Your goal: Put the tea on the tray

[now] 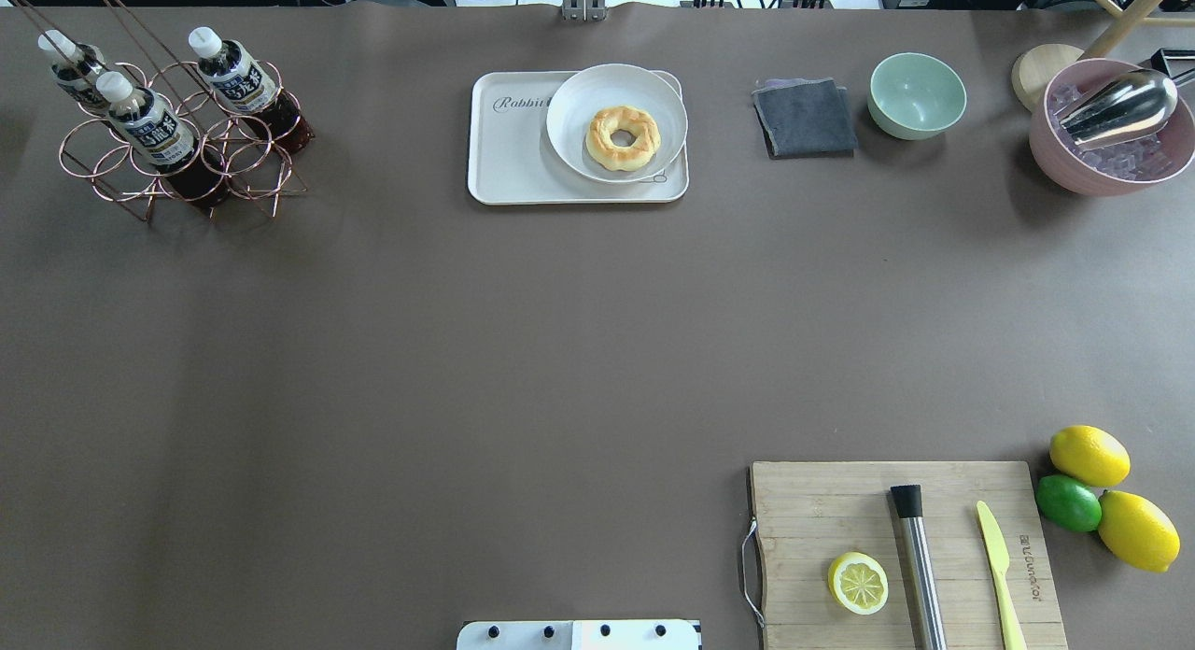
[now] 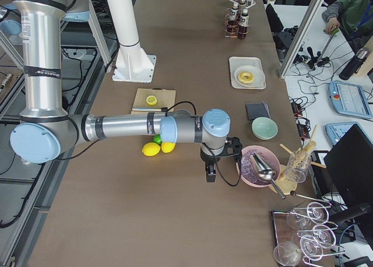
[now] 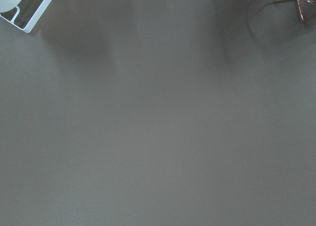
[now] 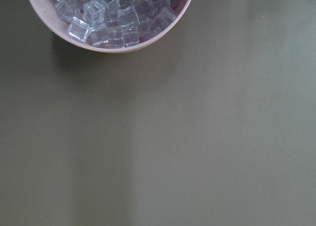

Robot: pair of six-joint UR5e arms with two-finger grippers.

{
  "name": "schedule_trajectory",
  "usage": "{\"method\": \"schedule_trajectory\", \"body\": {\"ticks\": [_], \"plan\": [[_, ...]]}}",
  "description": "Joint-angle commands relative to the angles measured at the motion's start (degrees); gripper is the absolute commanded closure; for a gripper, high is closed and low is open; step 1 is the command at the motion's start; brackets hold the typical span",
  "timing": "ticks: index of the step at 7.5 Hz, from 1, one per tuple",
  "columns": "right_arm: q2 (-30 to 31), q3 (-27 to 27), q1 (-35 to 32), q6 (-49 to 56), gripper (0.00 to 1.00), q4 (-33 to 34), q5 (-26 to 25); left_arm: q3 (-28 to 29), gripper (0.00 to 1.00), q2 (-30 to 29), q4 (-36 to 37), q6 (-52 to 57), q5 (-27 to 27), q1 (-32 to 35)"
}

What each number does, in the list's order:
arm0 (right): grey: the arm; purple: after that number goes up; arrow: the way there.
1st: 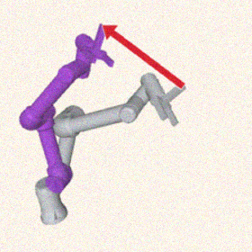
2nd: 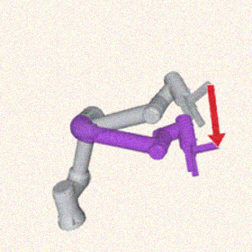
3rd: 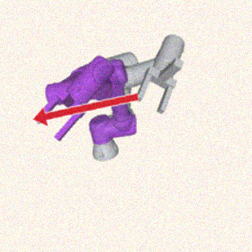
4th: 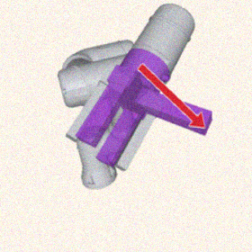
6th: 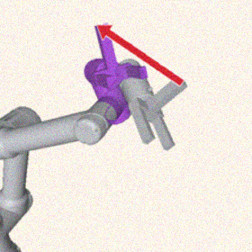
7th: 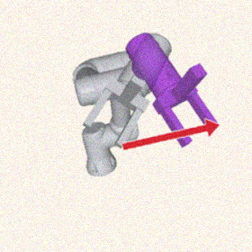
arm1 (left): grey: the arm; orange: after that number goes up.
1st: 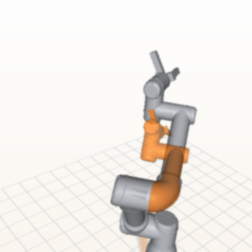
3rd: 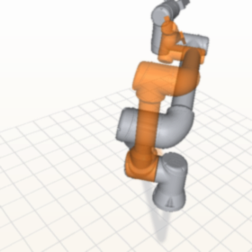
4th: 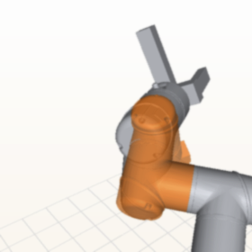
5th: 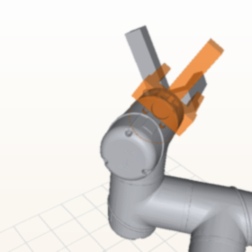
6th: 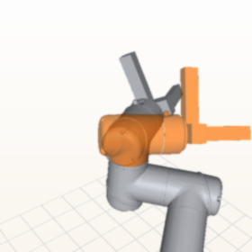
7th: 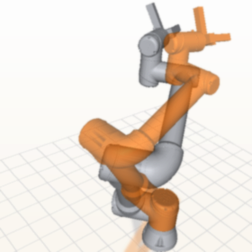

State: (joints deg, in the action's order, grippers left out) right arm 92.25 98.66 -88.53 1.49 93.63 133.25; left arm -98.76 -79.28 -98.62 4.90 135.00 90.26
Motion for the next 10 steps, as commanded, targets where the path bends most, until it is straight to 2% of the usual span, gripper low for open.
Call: {"method": "schedule_trajectory", "body": {"ticks": [1, 8, 10], "plan": [[0.12, 0.13, 0.03, 0.00, 0.00, 0.06, 0.08, -0.03, 0.02, 0.00, 0.00, 0.37, 0.00, 0.00], [0.12, 0.04, 0.03, 0.00, 0.00, 0.06, 0.08, -2.05, 0.02, -0.52, -0.09, -0.33, 0.00, 0.09], [0.21, 0.04, 0.03, 0.00, 0.00, 0.06, 0.08, -0.65, 0.02, -0.78, -1.22, -0.24, 1.22, 0.00]]}}
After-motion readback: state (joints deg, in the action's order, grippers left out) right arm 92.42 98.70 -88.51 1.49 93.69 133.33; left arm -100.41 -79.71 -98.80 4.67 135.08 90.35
